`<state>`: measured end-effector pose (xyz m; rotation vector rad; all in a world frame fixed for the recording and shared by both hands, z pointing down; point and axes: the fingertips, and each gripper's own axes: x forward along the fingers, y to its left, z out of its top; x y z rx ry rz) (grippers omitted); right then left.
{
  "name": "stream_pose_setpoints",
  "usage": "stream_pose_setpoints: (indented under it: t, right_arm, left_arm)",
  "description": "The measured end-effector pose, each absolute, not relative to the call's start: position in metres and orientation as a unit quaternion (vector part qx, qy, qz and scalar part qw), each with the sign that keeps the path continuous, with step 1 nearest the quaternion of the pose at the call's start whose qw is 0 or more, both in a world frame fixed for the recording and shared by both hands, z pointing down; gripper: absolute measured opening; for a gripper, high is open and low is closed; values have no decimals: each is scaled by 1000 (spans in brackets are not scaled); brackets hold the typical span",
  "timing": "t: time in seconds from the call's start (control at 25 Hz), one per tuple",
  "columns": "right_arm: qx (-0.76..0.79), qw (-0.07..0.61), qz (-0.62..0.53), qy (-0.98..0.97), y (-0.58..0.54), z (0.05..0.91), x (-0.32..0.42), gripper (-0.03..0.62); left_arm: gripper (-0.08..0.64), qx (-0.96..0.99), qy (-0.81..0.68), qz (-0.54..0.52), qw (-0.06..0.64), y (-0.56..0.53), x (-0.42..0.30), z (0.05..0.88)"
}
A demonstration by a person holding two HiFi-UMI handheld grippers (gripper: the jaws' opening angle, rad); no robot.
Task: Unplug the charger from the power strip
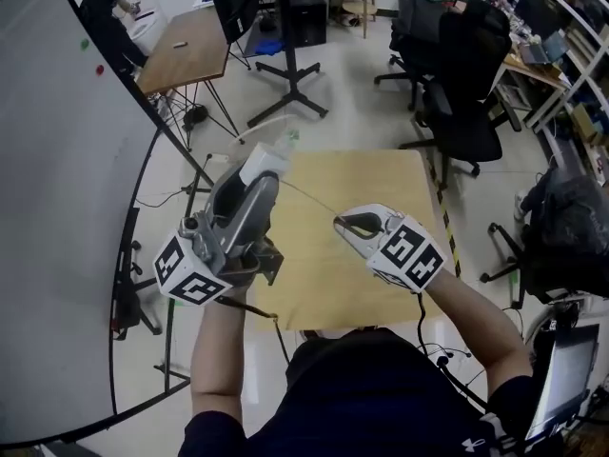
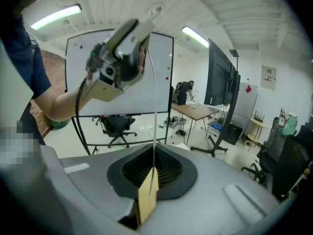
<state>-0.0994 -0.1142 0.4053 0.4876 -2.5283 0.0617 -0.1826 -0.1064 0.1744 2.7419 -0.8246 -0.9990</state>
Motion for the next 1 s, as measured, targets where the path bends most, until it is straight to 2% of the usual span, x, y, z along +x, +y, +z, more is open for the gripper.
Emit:
stream_pose_setpoints:
  t: [0.16,0.32,0.44,0.6,0.72,0.84,1.0]
  right_arm:
    - [187,215,-24,-958,-90,366,-88,9]
    - [203,218,-150,-943,-68,315,-69,9]
    - [189,213,-255,-924,-40,273,-65,9]
    - [164,213,-333,-904,-29,235,-65,8]
    - [163,201,-369,-893,-49,206,-66,8]
    - [171,183,-325,-912,-90,189,-62,9]
    - [247,172,-139,-943,-169,209,-36,8]
  left_arm:
    - [133,893,-359,-267,55,-131,-203,193]
    - [133,889,-423,-153,90,-164,-207,247]
    - [132,894,-439,-38,78,-177,-192,298]
    - [133,932,-347,90,61,-153,-135,349]
    - [133,962,-220,139,77,-112,-87,377]
    - [132,983,-97,103,119,-66,-54,376]
    - [132,984,10,46,174,-15,-33,359]
